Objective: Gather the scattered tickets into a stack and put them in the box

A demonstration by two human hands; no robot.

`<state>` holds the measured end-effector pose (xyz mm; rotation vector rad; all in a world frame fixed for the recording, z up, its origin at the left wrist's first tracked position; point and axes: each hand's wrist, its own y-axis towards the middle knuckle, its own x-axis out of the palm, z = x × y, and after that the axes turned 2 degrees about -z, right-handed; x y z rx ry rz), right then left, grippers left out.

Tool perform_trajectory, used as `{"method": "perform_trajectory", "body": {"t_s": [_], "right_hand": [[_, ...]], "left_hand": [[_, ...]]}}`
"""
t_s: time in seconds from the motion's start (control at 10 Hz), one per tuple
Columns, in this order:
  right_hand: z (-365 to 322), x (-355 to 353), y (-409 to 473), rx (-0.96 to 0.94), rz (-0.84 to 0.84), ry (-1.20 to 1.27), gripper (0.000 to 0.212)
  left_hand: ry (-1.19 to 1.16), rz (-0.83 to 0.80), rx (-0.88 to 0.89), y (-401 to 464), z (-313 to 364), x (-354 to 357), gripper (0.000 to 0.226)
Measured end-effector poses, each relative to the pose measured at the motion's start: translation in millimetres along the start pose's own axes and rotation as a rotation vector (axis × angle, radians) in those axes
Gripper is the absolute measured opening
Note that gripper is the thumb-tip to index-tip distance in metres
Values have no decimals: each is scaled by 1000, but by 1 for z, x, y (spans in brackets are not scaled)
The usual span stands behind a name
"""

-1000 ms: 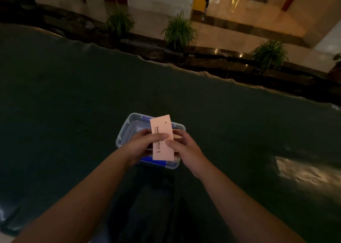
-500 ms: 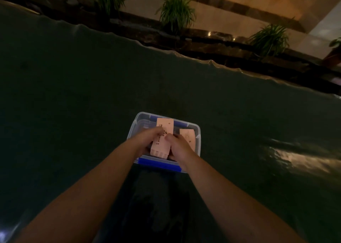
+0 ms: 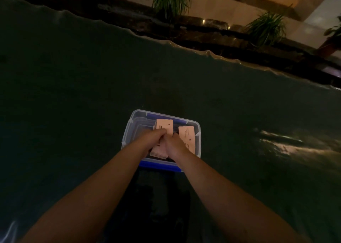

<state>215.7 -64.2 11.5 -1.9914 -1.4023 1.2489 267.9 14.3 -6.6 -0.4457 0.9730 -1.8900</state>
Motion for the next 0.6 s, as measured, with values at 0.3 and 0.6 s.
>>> {"method": "perform_trajectory", "body": {"t_s": [0.3, 0.6], "right_hand": [[1, -1, -8, -27, -36, -2, 52], [30, -68, -79, -303, -82, -28, 15]], "left_hand": [[98, 90, 33, -13, 7, -3, 23], [482, 184, 410, -78, 14, -12, 49]]}}
